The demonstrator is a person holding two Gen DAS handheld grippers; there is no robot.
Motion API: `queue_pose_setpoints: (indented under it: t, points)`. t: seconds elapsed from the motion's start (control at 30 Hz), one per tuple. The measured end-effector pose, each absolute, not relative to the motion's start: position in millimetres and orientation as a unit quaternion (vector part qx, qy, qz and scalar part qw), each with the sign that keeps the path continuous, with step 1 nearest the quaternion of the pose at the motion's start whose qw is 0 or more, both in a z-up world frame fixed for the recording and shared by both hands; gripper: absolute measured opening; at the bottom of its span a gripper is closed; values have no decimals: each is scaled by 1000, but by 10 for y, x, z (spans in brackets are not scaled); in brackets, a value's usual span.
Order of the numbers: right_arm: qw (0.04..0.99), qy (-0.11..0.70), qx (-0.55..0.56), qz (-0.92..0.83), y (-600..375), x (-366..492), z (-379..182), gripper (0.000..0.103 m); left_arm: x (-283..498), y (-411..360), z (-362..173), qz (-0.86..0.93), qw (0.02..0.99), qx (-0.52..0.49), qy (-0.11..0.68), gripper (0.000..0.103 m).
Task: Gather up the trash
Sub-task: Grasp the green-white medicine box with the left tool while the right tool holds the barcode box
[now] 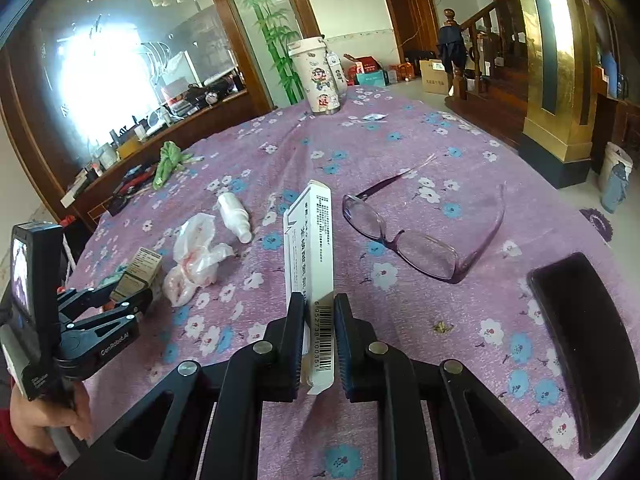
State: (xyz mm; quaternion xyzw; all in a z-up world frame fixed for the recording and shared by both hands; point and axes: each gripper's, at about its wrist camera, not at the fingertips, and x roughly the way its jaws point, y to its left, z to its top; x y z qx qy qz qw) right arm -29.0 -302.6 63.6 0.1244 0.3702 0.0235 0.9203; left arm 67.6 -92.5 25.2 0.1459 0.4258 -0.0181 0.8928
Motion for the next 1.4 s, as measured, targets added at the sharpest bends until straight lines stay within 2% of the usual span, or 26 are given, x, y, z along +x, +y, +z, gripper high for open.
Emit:
queue_pose_setpoints:
  t: [0.43,0.87,1.07,1.2,1.4]
  points:
    - [926,346,97,115,-2492,-649,894,14,-112,-514,678,-64,915,66,392,40]
    - [893,400,7,206,-1422,-744,563,15,-678,396,393,-18,907,2,422,40]
    - [891,406,-17,203,-1274,-758,475,15,-695,477,315,-22,906,-11,423,40]
    - [890,408,-24,203,-1228,-774,457,24,-679,488,276,-26,904,-16,426,40]
    - [900,391,-64,181,-1126,-875,464,25,-691,500,214,-27,902,-20,431,40]
